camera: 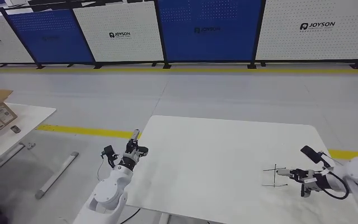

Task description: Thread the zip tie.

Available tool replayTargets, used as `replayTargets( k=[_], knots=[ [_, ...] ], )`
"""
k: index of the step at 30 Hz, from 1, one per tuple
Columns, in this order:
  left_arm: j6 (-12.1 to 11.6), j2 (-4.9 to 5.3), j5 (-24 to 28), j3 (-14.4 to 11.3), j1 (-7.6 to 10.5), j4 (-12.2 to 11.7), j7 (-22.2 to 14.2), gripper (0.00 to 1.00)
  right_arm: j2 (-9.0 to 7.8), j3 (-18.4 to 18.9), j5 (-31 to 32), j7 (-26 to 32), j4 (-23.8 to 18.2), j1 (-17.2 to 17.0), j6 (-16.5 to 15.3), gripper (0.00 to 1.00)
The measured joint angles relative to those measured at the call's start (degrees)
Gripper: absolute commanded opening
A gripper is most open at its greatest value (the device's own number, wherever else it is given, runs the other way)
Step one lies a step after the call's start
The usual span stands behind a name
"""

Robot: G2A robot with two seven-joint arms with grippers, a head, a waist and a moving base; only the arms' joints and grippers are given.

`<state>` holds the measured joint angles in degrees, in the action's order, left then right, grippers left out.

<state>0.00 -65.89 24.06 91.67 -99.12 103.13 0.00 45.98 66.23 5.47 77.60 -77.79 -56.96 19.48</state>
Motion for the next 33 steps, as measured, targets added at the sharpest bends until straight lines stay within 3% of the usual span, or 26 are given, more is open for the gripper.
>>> replayTargets(
  k=[8, 15, 16, 17, 18, 19, 24, 30, 33],
  knots=[
    [0.0, 0.0, 0.0, 0.0, 0.0, 0.0, 0.0, 1.0, 0.06, -0.33, 0.35, -0.52, -0.21, -0.3, -0.08, 1.0],
    [0.0, 0.0, 0.0, 0.0, 0.0, 0.0, 0.0, 1.0, -0.33, 0.55, 1.54, -2.96, -3.46, -2.01, 0.01, 1.0],
    [0.0, 0.0, 0.0, 0.0, 0.0, 0.0, 0.0, 1.0, -0.45, 0.83, 1.99, -3.06, -3.98, -2.38, 0.01, 0.94],
    [0.0, 0.0, 0.0, 0.0, 0.0, 0.0, 0.0, 1.0, -0.53, 0.99, 2.3, -3.08, -4.31, -2.61, 0.01, 0.8],
    [0.0, 0.0, 0.0, 0.0, 0.0, 0.0, 0.0, 1.0, -0.6, 1.09, 2.72, -3.0, -4.61, -2.83, 0.01, 0.56],
    [0.0, 0.0, 0.0, 0.0, 0.0, 0.0, 0.0, 1.0, -0.62, 1.09, 3.02, -2.88, -4.71, -2.9, 0.01, 0.5],
    [0.0, 0.0, 0.0, 0.0, 0.0, 0.0, 0.0, 1.0, -0.27, 0.03, 4.43, -1.87, -3.13, -1.93, 0.0, 0.35],
    [0.0, 0.0, 0.0, 0.0, 0.0, 0.0, 0.0, 1.0, 0.63, -1.66, 5.91, -0.76, 0.14, 0.54, 0.0, 0.39],
    [0.0, 0.0, 0.0, 0.0, 0.0, 0.0, 0.0, 1.0, 0.97, -1.97, 6.32, -0.35, 1.09, 1.24, 0.0, 0.32]
  ],
)
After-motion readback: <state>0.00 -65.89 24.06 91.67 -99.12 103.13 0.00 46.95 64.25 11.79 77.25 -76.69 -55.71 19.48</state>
